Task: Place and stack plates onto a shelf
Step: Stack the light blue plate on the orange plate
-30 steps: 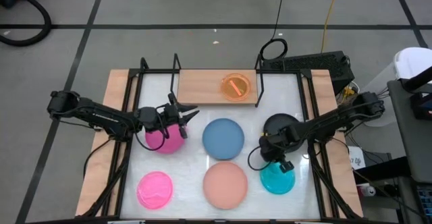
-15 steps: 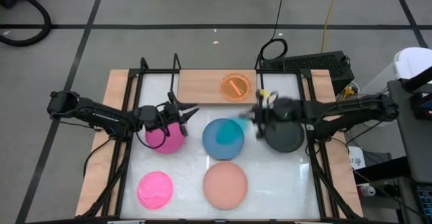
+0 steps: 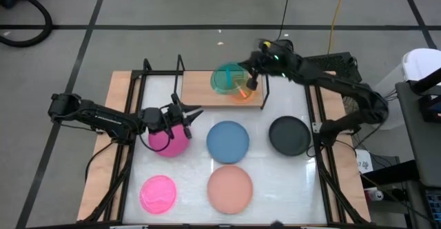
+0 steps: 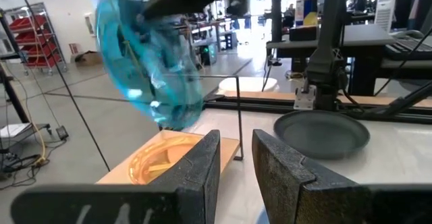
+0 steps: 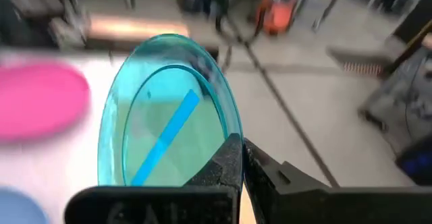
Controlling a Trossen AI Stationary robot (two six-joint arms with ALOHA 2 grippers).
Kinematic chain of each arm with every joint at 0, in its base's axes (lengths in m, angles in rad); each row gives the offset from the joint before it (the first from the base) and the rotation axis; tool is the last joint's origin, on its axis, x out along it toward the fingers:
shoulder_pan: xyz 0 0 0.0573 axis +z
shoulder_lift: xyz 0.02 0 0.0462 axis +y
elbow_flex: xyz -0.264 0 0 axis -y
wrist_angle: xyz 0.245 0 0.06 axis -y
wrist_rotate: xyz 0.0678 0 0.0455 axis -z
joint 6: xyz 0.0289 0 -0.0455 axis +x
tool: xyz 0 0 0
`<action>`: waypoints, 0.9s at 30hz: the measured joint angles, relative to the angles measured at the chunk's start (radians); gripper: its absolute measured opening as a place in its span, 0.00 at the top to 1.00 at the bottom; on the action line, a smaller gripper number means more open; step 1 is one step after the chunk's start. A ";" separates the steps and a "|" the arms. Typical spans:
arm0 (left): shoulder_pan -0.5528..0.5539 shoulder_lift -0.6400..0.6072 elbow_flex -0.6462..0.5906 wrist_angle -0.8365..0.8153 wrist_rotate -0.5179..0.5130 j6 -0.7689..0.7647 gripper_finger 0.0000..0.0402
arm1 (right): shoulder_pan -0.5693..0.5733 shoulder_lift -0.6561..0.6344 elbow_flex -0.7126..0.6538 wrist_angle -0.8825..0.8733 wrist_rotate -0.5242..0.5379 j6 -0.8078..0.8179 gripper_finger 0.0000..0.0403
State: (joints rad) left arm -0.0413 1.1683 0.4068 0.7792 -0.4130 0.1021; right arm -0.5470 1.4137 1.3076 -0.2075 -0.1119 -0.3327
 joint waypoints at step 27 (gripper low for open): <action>0.003 0.000 0.000 -0.060 0.000 -0.010 0.76 | -0.147 0.352 0.096 -0.210 0.102 -0.237 1.00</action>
State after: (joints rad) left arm -0.0387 1.1683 0.4072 0.7197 -0.4133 0.0917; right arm -0.6941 1.7660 1.4040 -0.4172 -0.0097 -0.5702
